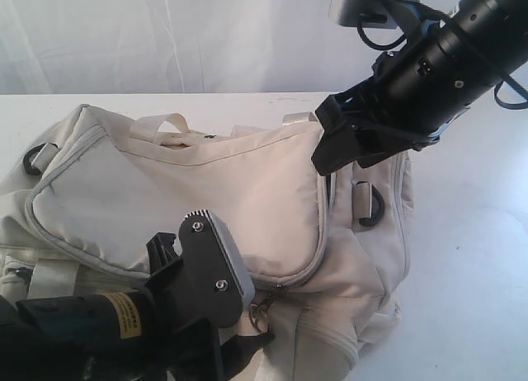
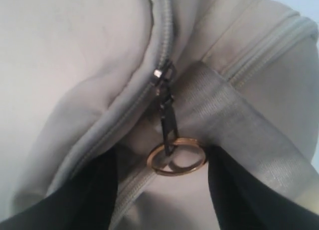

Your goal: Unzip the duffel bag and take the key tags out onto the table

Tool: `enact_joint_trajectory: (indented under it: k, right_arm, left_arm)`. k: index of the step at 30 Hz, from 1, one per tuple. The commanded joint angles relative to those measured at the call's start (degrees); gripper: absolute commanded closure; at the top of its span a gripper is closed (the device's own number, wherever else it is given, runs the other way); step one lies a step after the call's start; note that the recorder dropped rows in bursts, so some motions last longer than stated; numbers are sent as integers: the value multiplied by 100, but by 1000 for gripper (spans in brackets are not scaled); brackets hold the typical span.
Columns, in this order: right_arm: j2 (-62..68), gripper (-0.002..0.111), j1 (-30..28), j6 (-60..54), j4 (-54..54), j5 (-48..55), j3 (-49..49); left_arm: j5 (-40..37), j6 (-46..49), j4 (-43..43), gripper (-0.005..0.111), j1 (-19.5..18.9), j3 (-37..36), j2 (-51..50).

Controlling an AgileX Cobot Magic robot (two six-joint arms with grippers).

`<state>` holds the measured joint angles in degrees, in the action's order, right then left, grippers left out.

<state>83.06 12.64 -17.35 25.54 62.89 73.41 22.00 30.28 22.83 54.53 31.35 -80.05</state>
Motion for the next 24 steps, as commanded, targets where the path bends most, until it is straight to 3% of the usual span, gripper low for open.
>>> enact_joint_trajectory:
  k: [1, 4, 11, 16, 24]
  right_arm:
    - [8, 54, -34, -40, -37, -25, 15]
    - [8, 54, -34, -40, -49, -25, 15]
    - [8, 54, -34, -40, -61, -25, 15]
    - [8, 54, -34, -40, -61, -25, 15]
    - [-29, 50, -34, -40, -49, 40, 25]
  left_arm:
    - [144, -113, 21, 48, 19, 13, -10]
    - [0, -113, 21, 52, 19, 13, -10]
    - [-255, -113, 21, 89, 19, 13, 1]
    - [-310, -113, 21, 105, 19, 13, 12]
    - [-1139, 186, 21, 107, 19, 13, 565]
